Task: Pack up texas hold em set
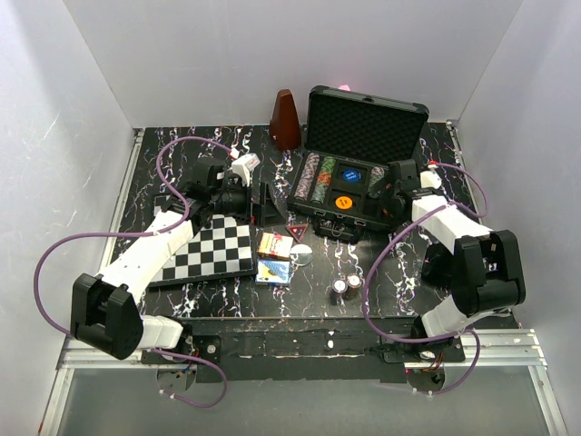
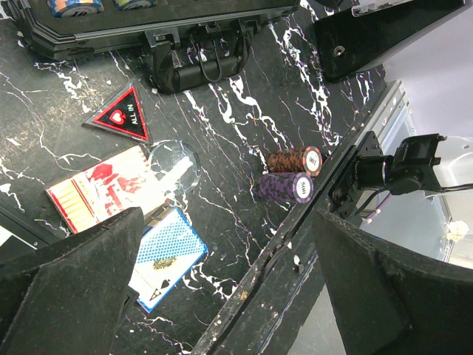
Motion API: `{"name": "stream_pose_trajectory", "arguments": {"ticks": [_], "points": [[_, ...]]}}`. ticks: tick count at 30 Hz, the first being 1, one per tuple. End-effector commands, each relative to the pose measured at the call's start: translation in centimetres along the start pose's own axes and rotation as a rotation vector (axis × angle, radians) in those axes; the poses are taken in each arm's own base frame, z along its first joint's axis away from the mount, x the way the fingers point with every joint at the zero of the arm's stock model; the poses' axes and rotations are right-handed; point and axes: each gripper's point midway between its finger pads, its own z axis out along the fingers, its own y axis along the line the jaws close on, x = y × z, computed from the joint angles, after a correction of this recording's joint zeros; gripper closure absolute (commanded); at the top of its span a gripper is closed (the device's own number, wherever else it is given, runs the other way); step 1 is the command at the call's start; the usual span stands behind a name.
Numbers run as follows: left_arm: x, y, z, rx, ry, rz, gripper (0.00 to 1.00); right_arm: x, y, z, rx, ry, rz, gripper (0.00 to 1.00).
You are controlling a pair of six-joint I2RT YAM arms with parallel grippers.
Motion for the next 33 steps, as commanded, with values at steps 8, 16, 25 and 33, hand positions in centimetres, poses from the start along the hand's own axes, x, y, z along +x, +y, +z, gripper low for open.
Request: {"name": "stream_pose_trajectory", "arguments": {"ticks": [8,16,25,33], "points": [[-2.0,-1.4,-1.4,0.012,-0.066,0.061,0.02,-0.3,-0.3,1.8,0.053,-0.029,0.058,0.10],[-2.1,-1.4,-1.5,0.008,-0.069,0.064,0.02,0.0,-0.1,2.8,0.045,-0.029,0.082,0.10],[-2.0,-1.2,-1.4,0.004,-0.065,0.063,0.02,-2.1,0.1,2.1,-0.008,-0.146,0.100,0.11],[-2.0,-1.1,-1.4,-0.001,-0.065,0.063,0.02,-3.6,1.0,1.0,-0.059,-0.199,0.100,0.11]]}}
